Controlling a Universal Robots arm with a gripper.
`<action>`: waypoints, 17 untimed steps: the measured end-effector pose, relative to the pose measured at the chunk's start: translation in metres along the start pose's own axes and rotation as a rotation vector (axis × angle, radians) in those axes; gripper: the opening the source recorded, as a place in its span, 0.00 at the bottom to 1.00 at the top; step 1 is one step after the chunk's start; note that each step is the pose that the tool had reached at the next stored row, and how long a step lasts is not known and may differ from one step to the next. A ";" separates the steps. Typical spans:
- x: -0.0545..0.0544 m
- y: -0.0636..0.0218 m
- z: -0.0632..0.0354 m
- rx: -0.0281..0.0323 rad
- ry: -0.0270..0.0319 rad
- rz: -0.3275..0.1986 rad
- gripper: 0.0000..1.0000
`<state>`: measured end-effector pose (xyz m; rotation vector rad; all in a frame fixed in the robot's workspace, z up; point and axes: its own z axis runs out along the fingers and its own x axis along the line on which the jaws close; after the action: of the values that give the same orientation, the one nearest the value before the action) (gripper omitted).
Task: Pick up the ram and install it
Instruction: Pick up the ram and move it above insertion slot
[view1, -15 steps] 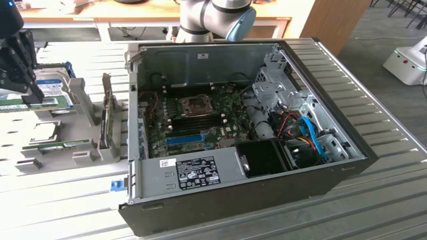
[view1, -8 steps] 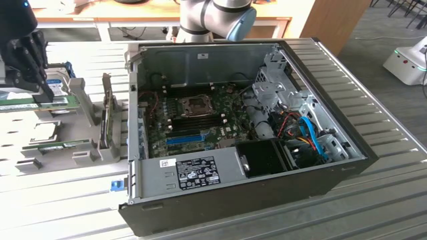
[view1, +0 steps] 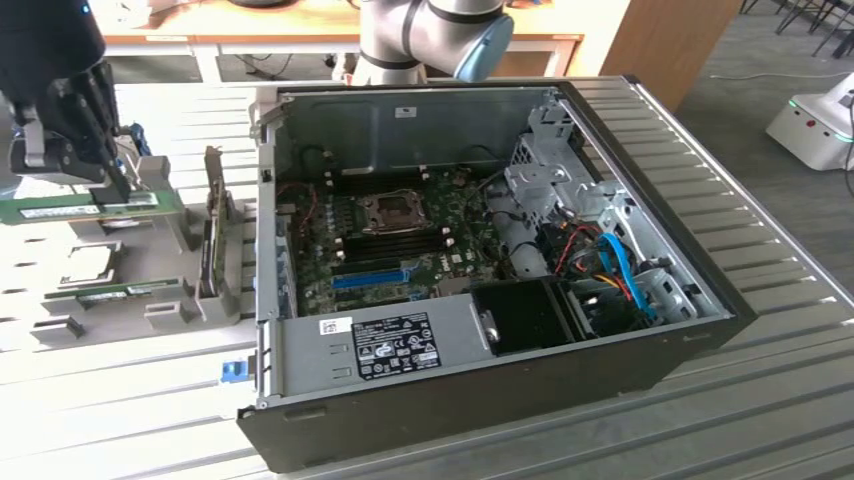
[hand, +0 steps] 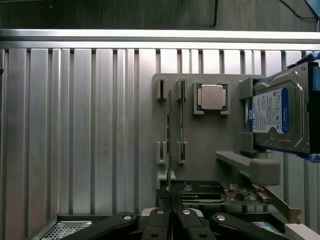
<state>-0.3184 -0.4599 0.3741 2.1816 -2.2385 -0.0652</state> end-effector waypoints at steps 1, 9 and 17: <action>0.000 -0.0024 -0.0001 0.0000 0.0000 0.000 0.12; -0.001 -0.0219 -0.0009 -0.0001 0.0000 -0.001 0.12; -0.001 -0.0413 -0.0016 -0.0001 0.0001 -0.002 0.12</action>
<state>-0.2771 -0.4599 0.3741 2.1836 -2.2364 -0.0652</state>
